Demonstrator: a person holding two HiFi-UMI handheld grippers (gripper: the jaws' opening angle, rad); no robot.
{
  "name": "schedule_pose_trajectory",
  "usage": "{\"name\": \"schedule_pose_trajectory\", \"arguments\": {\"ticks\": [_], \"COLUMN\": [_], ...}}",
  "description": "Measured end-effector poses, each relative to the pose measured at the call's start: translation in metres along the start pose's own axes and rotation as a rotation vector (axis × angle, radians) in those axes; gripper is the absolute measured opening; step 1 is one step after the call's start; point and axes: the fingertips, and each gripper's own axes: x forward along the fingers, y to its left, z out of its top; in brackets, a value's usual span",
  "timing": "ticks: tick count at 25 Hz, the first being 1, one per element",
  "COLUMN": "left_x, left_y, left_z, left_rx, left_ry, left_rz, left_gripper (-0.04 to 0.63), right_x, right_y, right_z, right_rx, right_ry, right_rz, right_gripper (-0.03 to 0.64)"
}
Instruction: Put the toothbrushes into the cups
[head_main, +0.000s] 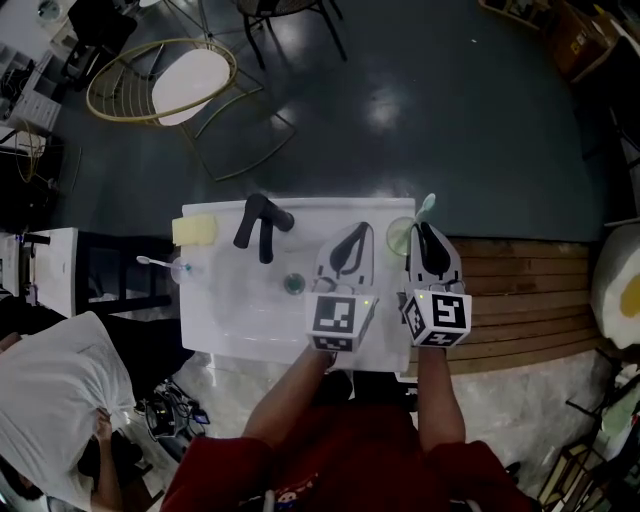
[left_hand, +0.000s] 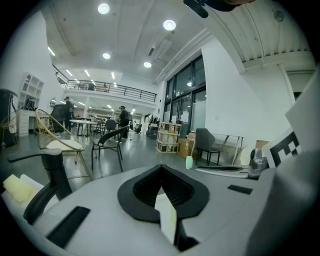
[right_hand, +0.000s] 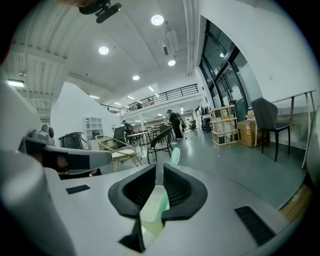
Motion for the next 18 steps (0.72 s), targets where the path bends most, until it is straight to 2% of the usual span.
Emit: {"name": "schedule_pose_trajectory", "arguments": {"ticks": [8,18], "left_x": [-0.025,-0.088], "left_y": [0.000,-0.005], "left_z": [0.025,0.061], "left_rx": [0.008,0.030], "left_ry": [-0.058,-0.154], "left_rz": [-0.007,-0.026], "left_gripper": [0.028,0.028], "right_x": [-0.024,-0.077], "right_y": [0.009,0.054], "right_z": [0.029,0.075], "right_rx": [-0.034,-0.112], "right_ry": [-0.063,-0.162], "right_rz": [-0.045,-0.054], "right_gripper": [0.043,0.041]}}
